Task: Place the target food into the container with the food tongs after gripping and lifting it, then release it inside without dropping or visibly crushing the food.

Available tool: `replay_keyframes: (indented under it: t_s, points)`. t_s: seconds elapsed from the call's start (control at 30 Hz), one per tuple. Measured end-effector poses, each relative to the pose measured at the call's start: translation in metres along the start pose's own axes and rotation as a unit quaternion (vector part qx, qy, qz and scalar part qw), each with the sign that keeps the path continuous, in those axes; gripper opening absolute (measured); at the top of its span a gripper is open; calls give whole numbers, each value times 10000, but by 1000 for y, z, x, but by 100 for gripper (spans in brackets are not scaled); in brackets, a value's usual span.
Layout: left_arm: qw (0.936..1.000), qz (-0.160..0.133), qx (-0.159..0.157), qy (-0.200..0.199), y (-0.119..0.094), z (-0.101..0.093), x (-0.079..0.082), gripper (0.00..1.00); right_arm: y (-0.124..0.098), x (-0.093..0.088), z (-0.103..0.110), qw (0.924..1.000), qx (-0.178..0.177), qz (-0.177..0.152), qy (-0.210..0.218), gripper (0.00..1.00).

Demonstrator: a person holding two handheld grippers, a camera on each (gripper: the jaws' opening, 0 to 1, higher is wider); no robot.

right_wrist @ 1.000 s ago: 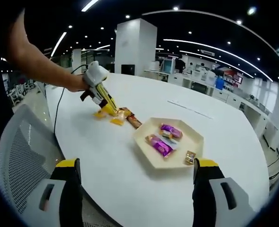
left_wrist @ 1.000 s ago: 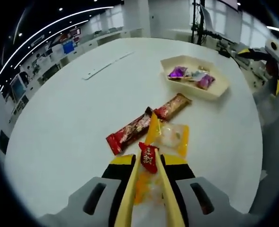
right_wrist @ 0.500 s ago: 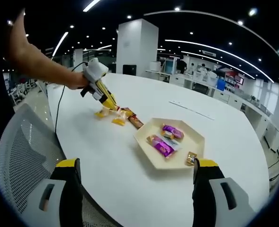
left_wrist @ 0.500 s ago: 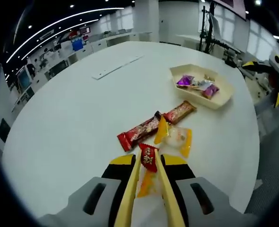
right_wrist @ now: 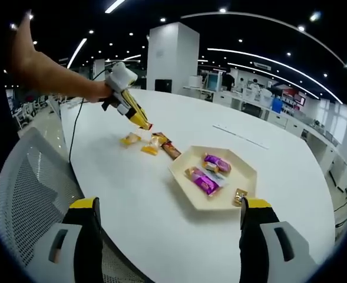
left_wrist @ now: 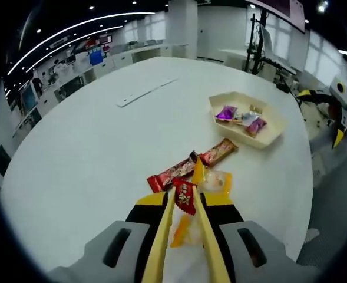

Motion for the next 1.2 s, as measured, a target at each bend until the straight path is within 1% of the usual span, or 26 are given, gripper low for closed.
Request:
replay_keyframes:
  t_s: [0.03,0.07,0.2,0.33,0.4,0.5,0.57,0.63,0.7,0.8,0.93,1.1,1.2]
  points:
    - [9999,-21,-71,-100,-1,-1,1,18,0,0,0,10000,9,0,-2,97]
    - [9999,-58,23,-117,-2,2,3,18,0,1,0,10000,4,-18,-15,97]
    - [9998,-124,80,-101,-6,9,7,17,-1,0,-1,10000,-35,-9,-12,96]
    - [9999,-145,65,-35,-10,13,11,17,-1,0,-1,10000,-33,10,-29,96]
    - [9998,-182,61,-79,-13,15,14,17,-1,0,-1,10000,-37,-4,-25,96]
    - [9996,-255,92,-117,-16,18,23,18,-1,0,-1,10000,-33,-10,-73,96]
    - [9996,-238,137,-34,-17,21,26,18,-1,0,0,10000,-14,1,-75,96]
    - [9993,-299,149,-166,-19,24,33,18,-1,0,0,10000,-13,3,-65,96]
    - [9994,-288,188,-67,-21,26,36,17,0,0,-1,10000,-24,5,-51,96]
    - [9994,-290,159,-21,-21,24,43,17,0,0,-1,10000,-32,-12,-39,96]
    - [9995,-295,134,-28,-24,26,51,18,0,0,-1,10000,-31,2,-51,96]
    - [9993,-337,162,52,-30,28,65,18,-1,1,-2,10000,-70,-14,-34,97]
    - [9992,-334,193,71,-33,32,71,17,-1,1,-3,10000,-85,-28,-16,98]
Point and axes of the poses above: the point that each gripper's makers call its tool centre point, and the gripper's own axes: y roughly forward along the fingers, z roughly to its left, x roughly out of its top, the point moved 3 cm from there along -y, roughly backward along the fingers, and after that the axes turned 10 degrees about -z, right-handed, at the moved point
